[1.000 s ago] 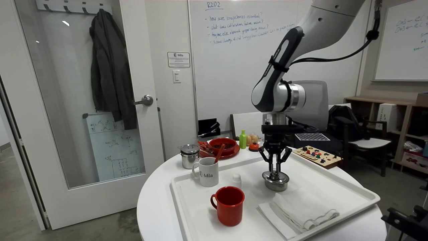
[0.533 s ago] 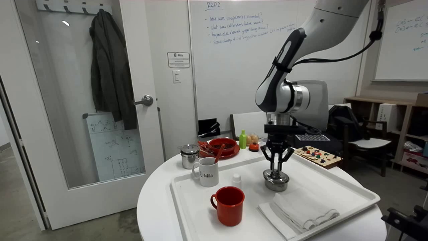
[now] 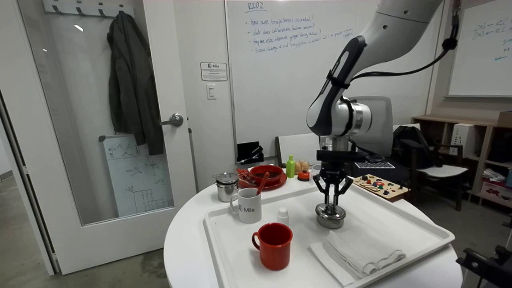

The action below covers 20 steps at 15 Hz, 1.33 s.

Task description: Pick up the small silver lid from the table and put it on the silver pot.

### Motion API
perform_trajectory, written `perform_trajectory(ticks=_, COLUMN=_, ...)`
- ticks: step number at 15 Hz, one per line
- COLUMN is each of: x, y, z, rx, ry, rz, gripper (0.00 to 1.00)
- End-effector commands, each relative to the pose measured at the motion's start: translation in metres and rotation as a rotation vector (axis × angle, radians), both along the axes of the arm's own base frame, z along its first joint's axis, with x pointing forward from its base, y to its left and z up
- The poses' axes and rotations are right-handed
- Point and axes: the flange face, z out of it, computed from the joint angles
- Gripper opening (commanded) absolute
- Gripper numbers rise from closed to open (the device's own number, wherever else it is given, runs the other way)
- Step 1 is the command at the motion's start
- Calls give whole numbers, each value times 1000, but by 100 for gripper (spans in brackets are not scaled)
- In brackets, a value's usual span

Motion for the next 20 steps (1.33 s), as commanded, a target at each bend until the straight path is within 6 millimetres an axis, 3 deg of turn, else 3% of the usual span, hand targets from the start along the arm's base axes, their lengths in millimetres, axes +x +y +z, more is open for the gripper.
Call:
perform_trajectory(ticks=1, x=6, y=0, z=-10, rx=-16, ry=-19, rz=-28, gripper=5)
perform_trajectory(ticks=11, x=25, y=7, z=-13, rx=-50, ry=-63, rz=-32, gripper=5)
perform_trajectory(ticks=20, x=18, y=-4, z=-17, rx=-62, ry=-27, rz=-69, gripper=5)
